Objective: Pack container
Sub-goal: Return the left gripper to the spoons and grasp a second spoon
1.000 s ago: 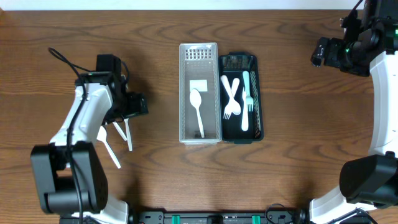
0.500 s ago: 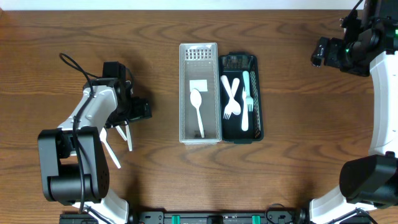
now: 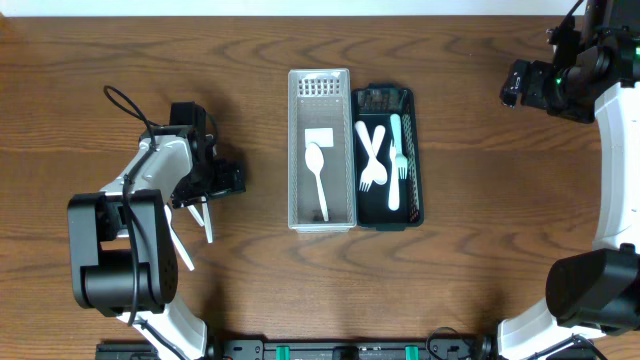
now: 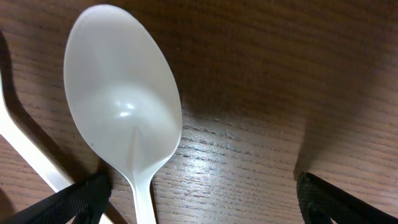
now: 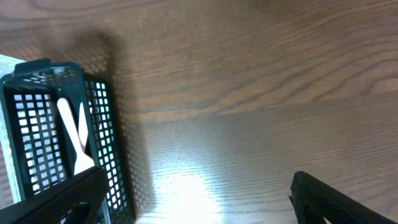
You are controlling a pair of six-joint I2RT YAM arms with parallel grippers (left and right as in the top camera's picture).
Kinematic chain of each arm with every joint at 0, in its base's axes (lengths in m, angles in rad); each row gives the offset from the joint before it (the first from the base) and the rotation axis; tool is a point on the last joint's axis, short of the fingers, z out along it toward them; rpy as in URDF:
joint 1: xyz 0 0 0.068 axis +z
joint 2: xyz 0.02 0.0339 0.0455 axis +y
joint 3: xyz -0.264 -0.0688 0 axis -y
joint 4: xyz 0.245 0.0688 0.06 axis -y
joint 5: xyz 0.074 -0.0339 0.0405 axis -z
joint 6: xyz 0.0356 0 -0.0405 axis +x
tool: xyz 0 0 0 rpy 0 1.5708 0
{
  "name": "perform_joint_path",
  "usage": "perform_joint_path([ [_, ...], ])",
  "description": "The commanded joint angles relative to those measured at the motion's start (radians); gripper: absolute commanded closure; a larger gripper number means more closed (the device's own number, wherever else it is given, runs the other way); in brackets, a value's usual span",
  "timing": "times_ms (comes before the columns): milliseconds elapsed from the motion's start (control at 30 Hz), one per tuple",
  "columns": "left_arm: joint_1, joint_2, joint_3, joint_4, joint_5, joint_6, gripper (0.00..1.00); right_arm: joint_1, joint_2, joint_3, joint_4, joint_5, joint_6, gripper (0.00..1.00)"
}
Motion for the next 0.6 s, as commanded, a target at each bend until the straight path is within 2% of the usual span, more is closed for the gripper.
perform_joint_path([
  [0, 0.004, 0.043, -0.007, -0.006, 0.009, 0.006, 0.02, 0.005, 0.009, -0.005, -0.001, -0.008, -0.008, 0.03],
  [33, 0.004, 0.043, -0.007, -0.009, 0.009, 0.006, 0.00, 0.005, 0.009, -0.005, -0.001, -0.008, -0.007, 0.03],
  [267, 0.004, 0.043, -0.007, -0.039, 0.009, 0.006, 0.30, 0.005, 0.009, -0.005, -0.001, -0.008, -0.007, 0.03],
  [367, 0.004, 0.043, -0.007, -0.045, 0.009, 0.006, 0.53, 0.005, 0.009, -0.005, -0.002, -0.008, -0.008, 0.03],
  [567, 0.004, 0.043, -0.006, -0.052, 0.009, 0.006, 0.69, 0.005, 0.009, -0.005, -0.002, -0.008, -0.008, 0.03],
])
